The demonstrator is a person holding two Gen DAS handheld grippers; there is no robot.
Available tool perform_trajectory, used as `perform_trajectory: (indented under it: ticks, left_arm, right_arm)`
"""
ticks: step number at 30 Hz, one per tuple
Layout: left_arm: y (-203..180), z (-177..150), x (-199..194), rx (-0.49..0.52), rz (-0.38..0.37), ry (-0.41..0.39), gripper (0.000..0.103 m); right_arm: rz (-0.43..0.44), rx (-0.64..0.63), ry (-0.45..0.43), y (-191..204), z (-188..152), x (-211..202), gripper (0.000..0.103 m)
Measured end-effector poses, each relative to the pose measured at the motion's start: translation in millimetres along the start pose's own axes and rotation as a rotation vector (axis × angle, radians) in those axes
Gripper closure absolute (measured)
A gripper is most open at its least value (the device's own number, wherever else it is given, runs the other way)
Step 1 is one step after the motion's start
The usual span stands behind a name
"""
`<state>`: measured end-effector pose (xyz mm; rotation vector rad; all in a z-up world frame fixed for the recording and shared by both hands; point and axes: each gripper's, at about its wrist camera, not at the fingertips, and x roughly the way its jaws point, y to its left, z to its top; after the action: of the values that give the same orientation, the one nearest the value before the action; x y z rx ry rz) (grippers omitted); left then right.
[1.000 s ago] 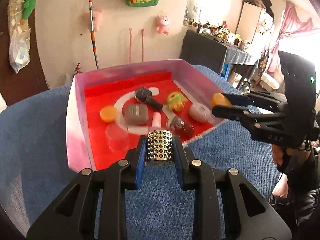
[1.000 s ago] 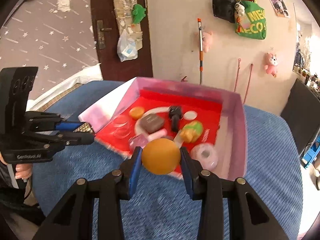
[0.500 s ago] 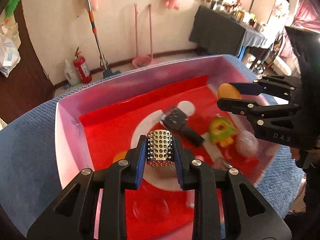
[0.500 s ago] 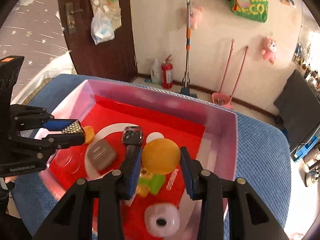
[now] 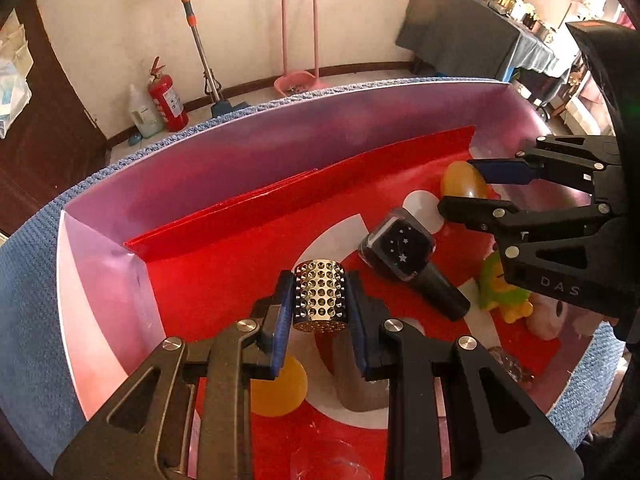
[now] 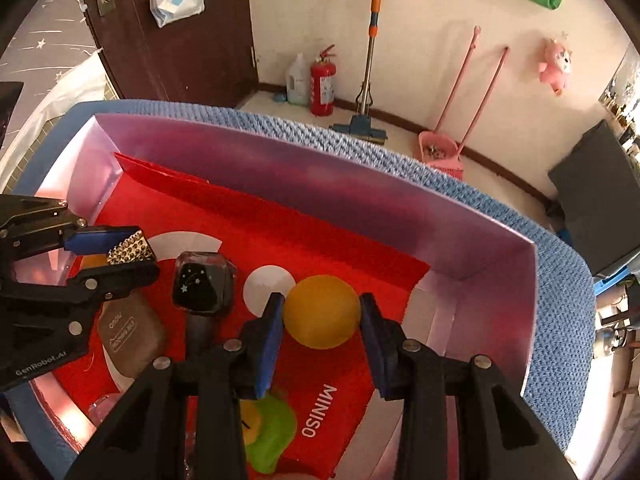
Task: Organize rigid objects
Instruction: 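Carry the cylinder into the box with the left tool while the right tool carries the ball, then open the left tool to release the cylinder while the right tool releases the ball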
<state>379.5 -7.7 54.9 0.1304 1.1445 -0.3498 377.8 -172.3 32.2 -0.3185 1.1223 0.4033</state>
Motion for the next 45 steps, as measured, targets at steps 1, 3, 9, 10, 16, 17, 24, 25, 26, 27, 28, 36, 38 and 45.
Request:
perform_trajectory:
  ticks: [1, 3, 9, 10, 16, 17, 24, 25, 26, 27, 28, 36, 38, 45]
  left_arm:
    - [-0.7, 0.3, 0.3, 0.001, 0.000, -0.001, 0.079]
    - [-2.2, 0.4, -0.3, 0.004, 0.005, -0.001, 0.079]
    - [-4.1, 0.6, 0.3, 0.009, 0.013, -0.005, 0.079]
    - [-3.8, 0.7, 0.9, 0.012, 0.015, -0.006, 0.079]
    - [-4.4, 0.6, 0.3, 0.014, 0.016, -0.009, 0.079]
    - [-4.5, 0.4, 0.3, 0.014, 0.015, -0.010, 0.079]
    - [-4.7, 0.2, -0.5, 0.013, 0.018, -0.012, 0.079]
    - [-4.6, 0.4, -0.5, 0.010, 0.016, -0.010, 0.079]
    - [-3.7, 0.9, -0.6, 0.006, 0.013, -0.009, 0.079]
    - [-3.5, 1.0, -0.7, 0.002, 0.012, -0.009, 0.079]
    - [-2.5, 2.2, -1.0, 0.000, 0.010, -0.009, 0.079]
    - [4.2, 3.8, -4.8, -0.015, -0.014, -0.014, 0.079]
    - [4.7, 3.6, -8.4, -0.017, -0.019, -0.021, 0.079]
    - [2.8, 1.6, -21.2, -0.018, -0.005, -0.057, 0.078]
  right_arm:
    - [0.000, -0.002, 0.005, 0.3, 1.5, 1.1, 0.063]
    - [-0.010, -0.009, 0.016, 1.0, 2.6, 3.0, 0.063]
    - [-0.025, -0.023, 0.019, 4.1, 2.1, 3.2, 0.063]
    - [-0.027, -0.024, 0.019, 6.5, 3.8, 3.2, 0.063]
    - [-0.033, -0.032, 0.017, 9.1, 3.1, 2.6, 0.063]
    - [-0.033, -0.031, 0.017, 9.2, 1.9, 2.2, 0.063]
    - [-0.028, -0.029, 0.017, 8.7, 2.2, 3.1, 0.061]
    - [-0.029, -0.029, 0.016, 8.6, 2.3, 3.2, 0.061]
    - [-0.031, -0.030, 0.017, 8.6, 2.3, 3.3, 0.059]
    - [-0.031, -0.029, 0.015, 9.0, 2.2, 2.8, 0.058]
    - [-0.031, -0.029, 0.014, 9.1, 2.3, 2.7, 0.057]
    - [-0.028, -0.023, 0.004, 7.4, 4.0, 2.2, 0.055]
    - [-0.031, -0.022, 0.000, 6.8, 3.9, 0.9, 0.055]
    - [-0.043, -0.017, -0.036, 4.9, 1.5, -14.7, 0.047]
